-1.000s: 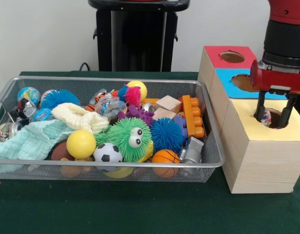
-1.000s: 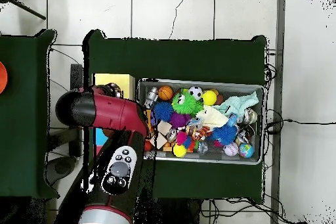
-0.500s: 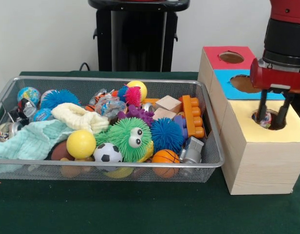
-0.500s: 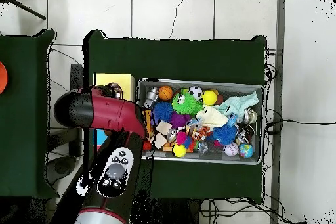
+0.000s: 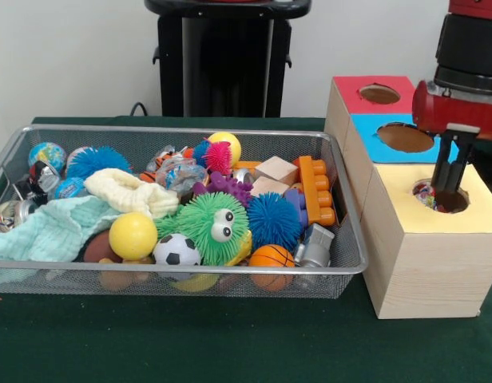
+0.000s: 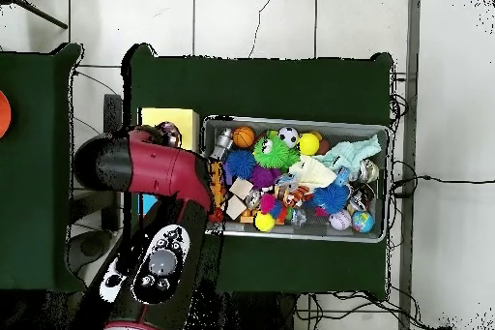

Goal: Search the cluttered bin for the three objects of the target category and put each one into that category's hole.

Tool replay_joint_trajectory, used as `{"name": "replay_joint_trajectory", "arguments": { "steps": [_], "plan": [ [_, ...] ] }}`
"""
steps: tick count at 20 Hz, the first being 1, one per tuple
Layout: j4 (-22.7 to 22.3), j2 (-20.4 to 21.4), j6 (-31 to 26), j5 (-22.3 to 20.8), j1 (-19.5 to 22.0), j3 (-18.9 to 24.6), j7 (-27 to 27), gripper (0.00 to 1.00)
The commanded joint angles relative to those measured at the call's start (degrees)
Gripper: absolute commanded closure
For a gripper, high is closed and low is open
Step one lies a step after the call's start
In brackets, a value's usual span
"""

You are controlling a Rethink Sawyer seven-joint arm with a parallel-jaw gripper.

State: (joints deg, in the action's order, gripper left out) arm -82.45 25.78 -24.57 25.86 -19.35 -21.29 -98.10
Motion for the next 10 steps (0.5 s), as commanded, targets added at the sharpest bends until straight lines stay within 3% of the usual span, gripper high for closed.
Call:
{"name": "replay_joint_trajectory", "arguments": {
  "steps": [1, 10],
  "plan": [
    [0.3, -0.3, -7.3, -1.8, -0.2, 0.6, -11.7, 1.0],
    [-1.0, 1.6, -7.7, -1.6, 1.1, 1.7, -10.0, 1.0]
  ]
}}
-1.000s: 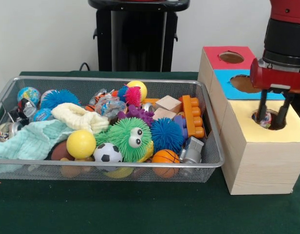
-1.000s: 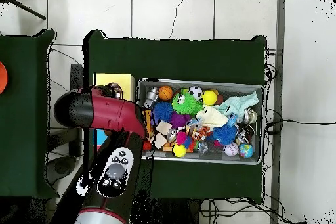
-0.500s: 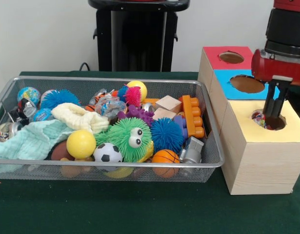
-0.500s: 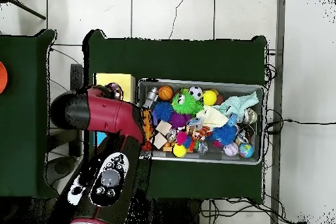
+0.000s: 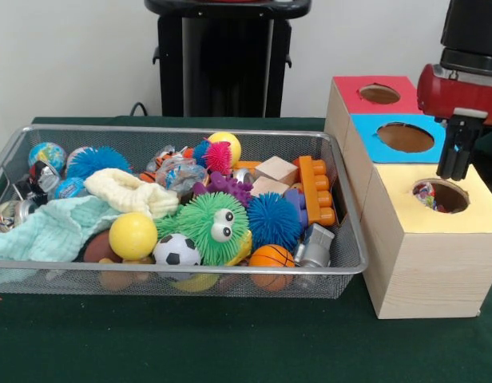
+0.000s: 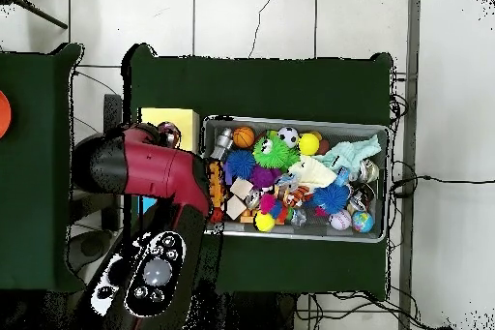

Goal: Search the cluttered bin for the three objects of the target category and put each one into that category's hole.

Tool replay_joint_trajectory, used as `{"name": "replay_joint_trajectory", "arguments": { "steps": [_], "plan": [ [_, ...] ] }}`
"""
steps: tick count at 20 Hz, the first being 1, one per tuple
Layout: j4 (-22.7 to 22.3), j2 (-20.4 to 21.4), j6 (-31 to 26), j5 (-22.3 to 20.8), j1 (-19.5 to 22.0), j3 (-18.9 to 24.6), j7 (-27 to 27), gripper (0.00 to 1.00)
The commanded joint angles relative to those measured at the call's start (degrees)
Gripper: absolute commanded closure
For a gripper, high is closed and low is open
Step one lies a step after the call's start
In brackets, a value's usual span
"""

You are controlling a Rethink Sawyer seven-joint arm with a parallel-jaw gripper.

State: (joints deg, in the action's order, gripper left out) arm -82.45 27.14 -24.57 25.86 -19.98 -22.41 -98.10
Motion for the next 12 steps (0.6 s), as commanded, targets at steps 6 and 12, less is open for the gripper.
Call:
{"name": "replay_joint_trajectory", "arguments": {
  "steps": [6, 12],
  "plan": [
    [1.6, -1.4, -9.0, -1.8, 3.2, 3.0, -9.2, 1.0],
    [1.3, -4.4, -4.9, -2.1, 3.8, 3.0, -9.6, 1.0]
  ]
}}
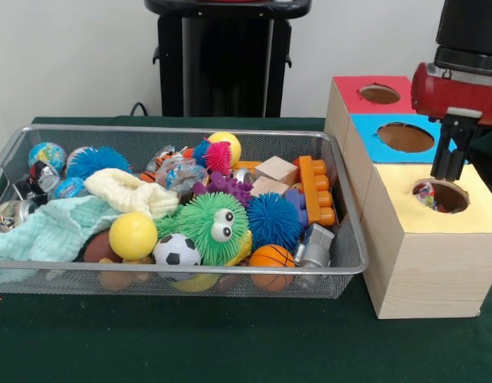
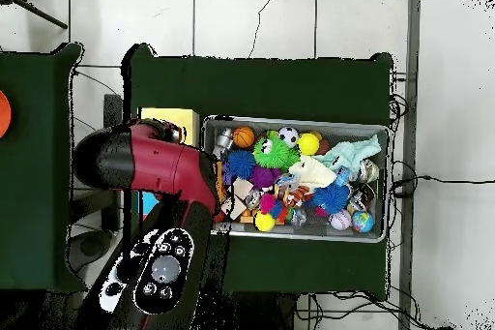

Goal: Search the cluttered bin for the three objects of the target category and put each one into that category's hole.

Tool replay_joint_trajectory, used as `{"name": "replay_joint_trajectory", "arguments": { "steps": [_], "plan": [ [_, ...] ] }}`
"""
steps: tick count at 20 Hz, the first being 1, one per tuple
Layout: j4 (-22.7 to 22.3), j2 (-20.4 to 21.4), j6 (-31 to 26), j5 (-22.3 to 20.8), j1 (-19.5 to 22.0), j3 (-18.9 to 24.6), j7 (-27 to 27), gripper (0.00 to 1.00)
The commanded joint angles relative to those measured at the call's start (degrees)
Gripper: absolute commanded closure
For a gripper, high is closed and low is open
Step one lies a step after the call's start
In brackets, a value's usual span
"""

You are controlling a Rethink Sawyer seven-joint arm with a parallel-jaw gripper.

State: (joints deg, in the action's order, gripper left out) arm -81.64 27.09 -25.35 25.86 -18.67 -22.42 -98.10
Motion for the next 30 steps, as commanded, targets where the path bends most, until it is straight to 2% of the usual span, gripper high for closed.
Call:
{"name": "replay_joint_trajectory", "arguments": {
  "steps": [1, 4, 8, 18, 23, 28, 30],
  "plan": [
    [0.3, -4.7, -3.9, -2.1, 2.6, 3.3, -9.6, 1.0],
    [0.1, -5.8, -3.3, -2.0, 2.8, 3.7, -9.7, 1.0],
    [-0.3, -7.4, 0.3, -2.2, 2.9, 4.9, -9.3, 1.0],
    [0.8, -8.7, -0.1, -1.9, 2.7, 5.1, -9.5, 1.0],
    [1.6, -8.5, -1.8, -2.0, 1.5, 3.1, -10.7, 1.0],
    [3.6, -7.6, -6.1, -2.6, -1.3, -1.8, -12.7, 1.0],
    [4.0, -6.9, -8.4, -2.4, -2.1, -2.5, -13.1, 1.0]
  ]
}}
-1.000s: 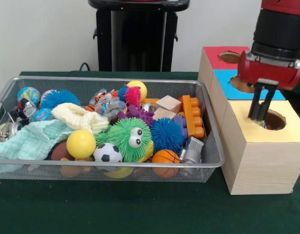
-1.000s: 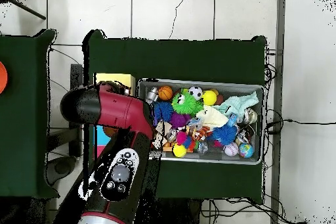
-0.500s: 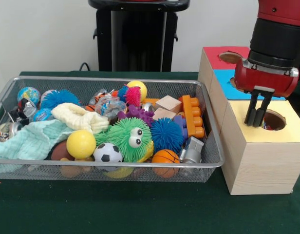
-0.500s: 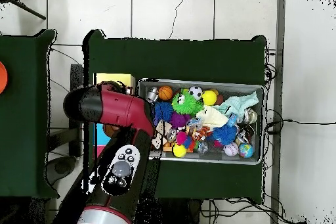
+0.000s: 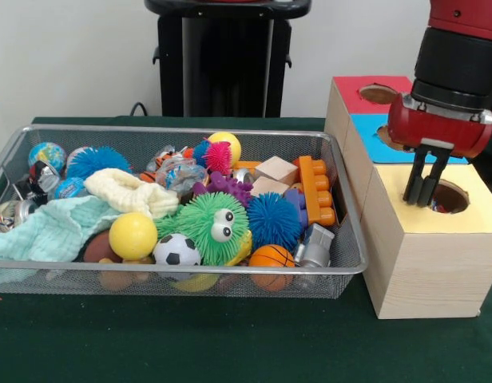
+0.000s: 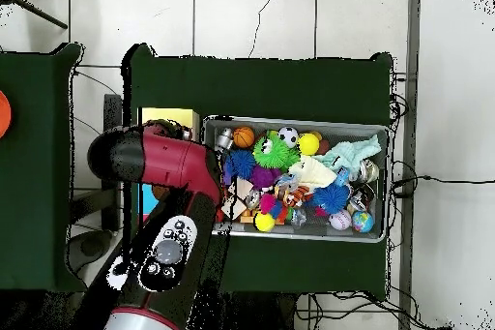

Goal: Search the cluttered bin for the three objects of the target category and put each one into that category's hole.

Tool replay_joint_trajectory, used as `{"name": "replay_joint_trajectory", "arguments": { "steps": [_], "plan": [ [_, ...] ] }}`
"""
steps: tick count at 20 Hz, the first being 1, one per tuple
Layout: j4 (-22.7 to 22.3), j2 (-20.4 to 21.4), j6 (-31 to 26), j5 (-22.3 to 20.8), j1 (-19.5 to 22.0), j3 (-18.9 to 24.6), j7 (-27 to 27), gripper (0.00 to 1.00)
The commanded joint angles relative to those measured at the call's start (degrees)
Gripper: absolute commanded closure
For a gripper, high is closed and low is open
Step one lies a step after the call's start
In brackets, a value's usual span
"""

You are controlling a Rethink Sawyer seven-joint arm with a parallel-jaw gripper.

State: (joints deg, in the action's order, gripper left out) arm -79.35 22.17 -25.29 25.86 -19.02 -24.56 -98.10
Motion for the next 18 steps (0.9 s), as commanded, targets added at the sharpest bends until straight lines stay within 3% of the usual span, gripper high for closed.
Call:
{"name": "replay_joint_trajectory", "arguments": {
  "steps": [1, 10, 18],
  "plan": [
    [1.8, -1.6, -9.7, -2.2, -1.8, -0.5, -13.1, 1.0],
    [-1.9, -1.7, -6.8, 0.1, -3.5, 1.1, -14.6, 1.0],
    [-5.1, -3.3, 0.0, 1.4, -2.8, 4.7, -14.7, 1.0]
  ]
}}
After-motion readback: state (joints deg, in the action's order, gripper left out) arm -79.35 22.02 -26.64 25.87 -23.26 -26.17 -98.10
